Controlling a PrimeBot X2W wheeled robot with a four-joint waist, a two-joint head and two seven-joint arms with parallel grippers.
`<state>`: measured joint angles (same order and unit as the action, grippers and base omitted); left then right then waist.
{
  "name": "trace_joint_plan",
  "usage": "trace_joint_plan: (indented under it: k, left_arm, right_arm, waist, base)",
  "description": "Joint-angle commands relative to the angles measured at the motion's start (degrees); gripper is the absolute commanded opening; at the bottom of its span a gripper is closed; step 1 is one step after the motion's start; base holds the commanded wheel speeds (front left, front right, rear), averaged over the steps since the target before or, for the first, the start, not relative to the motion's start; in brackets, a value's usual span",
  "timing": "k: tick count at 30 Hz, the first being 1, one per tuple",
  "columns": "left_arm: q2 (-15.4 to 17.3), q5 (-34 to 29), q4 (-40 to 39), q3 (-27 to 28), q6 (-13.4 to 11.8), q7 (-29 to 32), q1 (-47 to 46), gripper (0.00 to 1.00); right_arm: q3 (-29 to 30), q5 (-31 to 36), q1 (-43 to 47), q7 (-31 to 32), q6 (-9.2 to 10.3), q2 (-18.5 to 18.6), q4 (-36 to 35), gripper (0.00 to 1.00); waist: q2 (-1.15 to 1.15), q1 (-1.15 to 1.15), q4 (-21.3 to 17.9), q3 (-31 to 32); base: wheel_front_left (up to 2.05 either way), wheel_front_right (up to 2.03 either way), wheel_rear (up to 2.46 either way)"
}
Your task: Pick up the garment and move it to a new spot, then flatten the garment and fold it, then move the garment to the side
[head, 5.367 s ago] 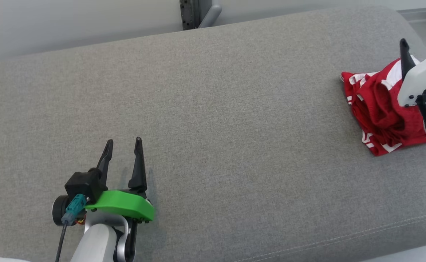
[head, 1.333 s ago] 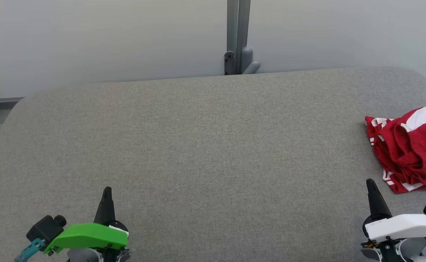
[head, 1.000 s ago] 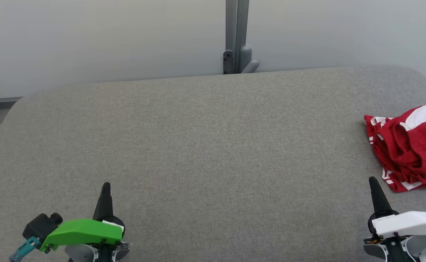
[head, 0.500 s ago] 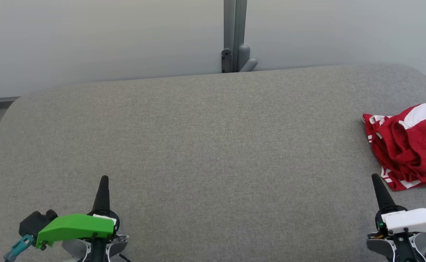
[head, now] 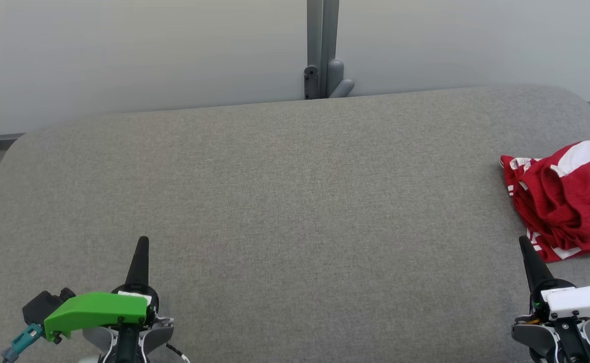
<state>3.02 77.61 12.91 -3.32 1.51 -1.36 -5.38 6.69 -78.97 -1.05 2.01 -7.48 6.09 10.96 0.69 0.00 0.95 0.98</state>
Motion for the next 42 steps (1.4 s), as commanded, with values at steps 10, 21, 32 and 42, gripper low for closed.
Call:
trace_joint_plan:
  k: [10,21,32,42]
  left_arm:
    - [0.0,5.1,-1.1,0.9,0.7,1.2,-1.7,0.00]
    - [-0.1,10.0,-1.7,1.5,1.1,2.3,-2.2,0.00]
    - [-0.1,14.0,-2.2,2.1,1.5,3.2,-2.6,0.00]
    - [-0.1,15.7,-2.4,2.3,1.6,3.6,-2.6,0.00]
  right_arm:
    - [0.0,-6.6,-1.2,0.9,-0.02,1.3,-0.3,0.00]
    - [-0.5,-13.1,-1.5,1.3,-0.02,2.5,-0.3,0.00]
    - [-1.2,-18.8,-1.6,1.3,-0.02,3.7,-0.5,0.00]
    - [-2.2,-21.9,-1.5,0.6,-0.02,4.8,-0.7,0.00]
  waist:
    - [-0.53,0.00,-0.3,-0.2]
    - [-0.59,0.00,-0.6,-0.5]
    - [-0.65,0.00,-0.8,-0.7]
    - [-0.69,0.00,-1.0,-0.8]
  base:
    - [0.00,0.00,0.00]
    - [0.00,0.00,0.00]
    - [0.00,0.00,0.00]
    - [0.00,0.00,0.00]
